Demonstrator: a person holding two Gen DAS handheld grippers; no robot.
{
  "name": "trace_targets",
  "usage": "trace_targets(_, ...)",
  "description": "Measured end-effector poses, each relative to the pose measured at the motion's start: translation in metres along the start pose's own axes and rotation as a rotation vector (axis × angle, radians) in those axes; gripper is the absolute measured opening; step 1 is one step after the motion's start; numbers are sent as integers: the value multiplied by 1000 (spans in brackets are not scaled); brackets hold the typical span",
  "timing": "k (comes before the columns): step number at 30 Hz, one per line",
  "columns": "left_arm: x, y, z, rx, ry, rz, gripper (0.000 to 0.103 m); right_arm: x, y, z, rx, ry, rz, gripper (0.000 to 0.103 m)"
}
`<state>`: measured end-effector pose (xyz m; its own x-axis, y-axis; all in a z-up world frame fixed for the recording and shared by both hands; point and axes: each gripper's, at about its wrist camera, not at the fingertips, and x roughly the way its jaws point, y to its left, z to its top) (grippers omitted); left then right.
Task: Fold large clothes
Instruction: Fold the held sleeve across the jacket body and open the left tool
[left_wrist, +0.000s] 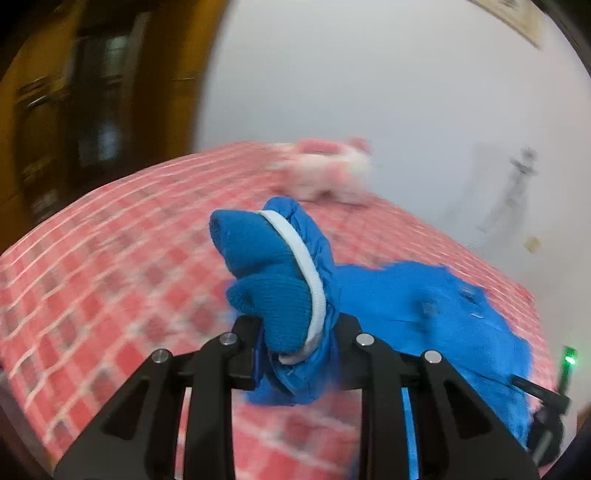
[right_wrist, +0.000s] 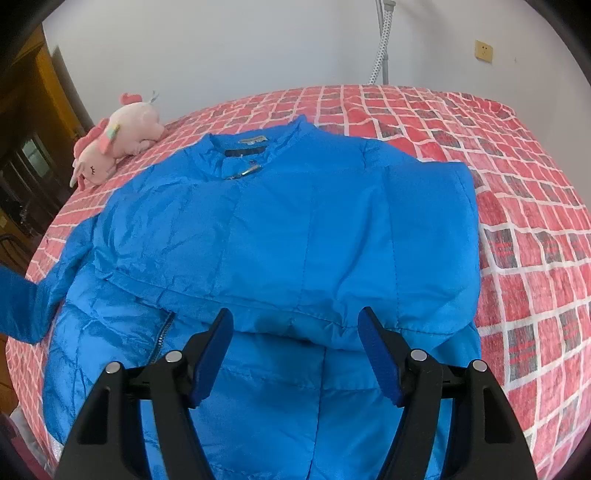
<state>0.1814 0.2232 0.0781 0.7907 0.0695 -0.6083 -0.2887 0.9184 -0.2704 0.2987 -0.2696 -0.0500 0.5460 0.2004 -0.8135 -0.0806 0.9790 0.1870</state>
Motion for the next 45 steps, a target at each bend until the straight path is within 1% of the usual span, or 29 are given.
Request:
trace_targets(2,8,-39,2,59,12,-60,24,1,1,-1,-6,0,-4,70)
trace_targets(4,19,-85,0,129,30,-128,24,1,1,-1,-10,-2,-6,70)
trace_targets(5,23,-101,-2,151,38,-149,24,1,1,-1,-13,-2,-6,70)
trace_targets(8,46,-164,-12,245,70,-215,24,3,0,-1,-11,0,-4,70)
trace_targets(11,76,-205,-28,293,136,-253,25,5,-1,-1,-12,4,0,70)
trace_targets(12,83,-214,-34,302,153,-256,25,5,-1,-1,-13,4,1,70)
trace_targets(14,110,-233,-47,328,207,-256,24,7,-2,-1,-16,5,2,70)
trace_targets(19,158,-244,-70,352,307,-241,25,15,-3,-2,-22,19,-1,70)
trace_targets(21,174,-241,-80,352,363,-263,27,17,-3,-2,-25,19,-3,71)
trace_targets(23,179,-238,-81,347,390,-293,33,18,-2,-2,-29,18,-5,71)
trace_targets(24,177,-237,-82,345,399,-320,35,18,-2,-3,-30,18,-5,72)
trace_targets(25,173,-237,-82,345,404,-347,43,18,-2,-3,-32,17,-5,72)
trace_targets(26,168,-237,-81,345,407,-372,53,18,-2,-3,-33,17,-4,72)
trace_targets(27,160,-237,-80,344,409,-420,57,18,-2,-3,-34,17,-3,72)
trace_targets(28,149,-236,-76,342,400,-473,61,19,-2,-3,-33,17,-2,72)
trace_targets(29,142,-235,-73,345,387,-499,63,19,-2,-2,-31,18,0,72)
trace_targets(30,132,-232,-68,347,356,-509,65,19,-3,-2,-29,18,3,72)
trace_targets(32,125,-226,-63,338,321,-482,66,19,-3,-2,-26,18,5,72)
trace_targets(34,131,-223,-64,343,316,-428,66,19,-3,-2,-26,18,3,72)
trace_targets(35,138,-225,-67,351,323,-393,65,19,-2,-2,-27,18,1,72)
trace_targets(36,148,-227,-74,363,347,-365,65,19,-3,-2,-28,18,1,72)
trace_targets(37,158,-228,-79,373,380,-353,64,19,-3,-2,-29,18,0,72)
trace_targets(38,172,-232,-90,397,422,-323,64,19,-3,-2,-30,18,1,73)
trace_targets(39,180,-233,-96,423,426,-289,65,19,-3,-2,-29,19,4,73)
trace_targets(40,185,-236,-101,449,412,-273,66,19,-4,-2,-28,19,7,73)
trace_targets(42,185,-238,-103,476,395,-262,66,20,-4,-1,-24,21,13,73)
trace_targets(44,183,-234,-99,449,407,-285,65,18,-4,-1,-24,21,12,73)
trace_targets(45,180,-229,-94,416,420,-306,64,16,-3,0,-26,19,11,73)
